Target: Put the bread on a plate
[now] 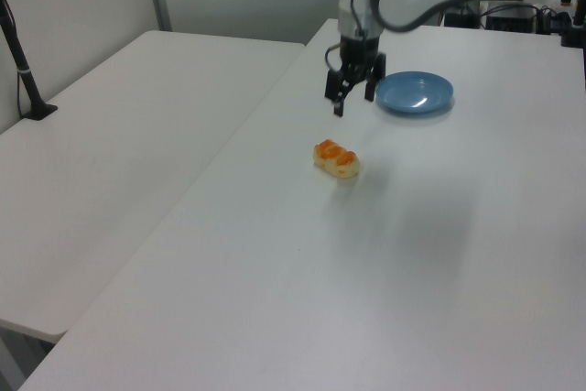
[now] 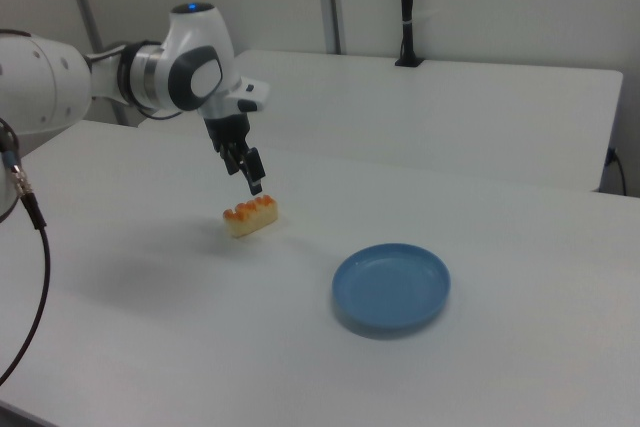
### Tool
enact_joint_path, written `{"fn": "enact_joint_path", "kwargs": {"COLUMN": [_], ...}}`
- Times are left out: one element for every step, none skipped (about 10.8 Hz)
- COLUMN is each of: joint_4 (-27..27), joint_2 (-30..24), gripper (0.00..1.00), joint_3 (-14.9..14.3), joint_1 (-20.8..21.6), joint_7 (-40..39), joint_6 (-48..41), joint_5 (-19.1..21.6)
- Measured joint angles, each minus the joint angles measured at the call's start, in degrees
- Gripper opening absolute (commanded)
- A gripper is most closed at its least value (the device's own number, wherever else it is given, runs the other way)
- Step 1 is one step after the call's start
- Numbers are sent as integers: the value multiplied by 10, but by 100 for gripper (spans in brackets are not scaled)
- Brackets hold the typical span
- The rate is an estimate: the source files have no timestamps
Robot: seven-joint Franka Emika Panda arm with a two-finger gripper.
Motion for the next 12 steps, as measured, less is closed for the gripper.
{"fn": "enact_joint_path", "kwargs": {"joint_4": [3,4,5,5,6,6,6,7,8,10,16,24], "joint_2": [22,39,53,64,74,82,90,95,97,97,96,91], "gripper": [100,100,100,97,81,58,38,27,27,27,27,27], "joint_3": [0,0,0,0,0,0,0,0,0,0,-1,-5], "joint_1": [8,12,14,17,19,20,22,27,31,33,33,32], "joint_7": [12,16,17,18,18,19,19,21,22,22,22,19], "joint_6": [23,35,41,50,58,61,63,65,66,66,66,66], "joint_5": [0,0,0,0,0,0,0,0,0,0,0,-1]}}
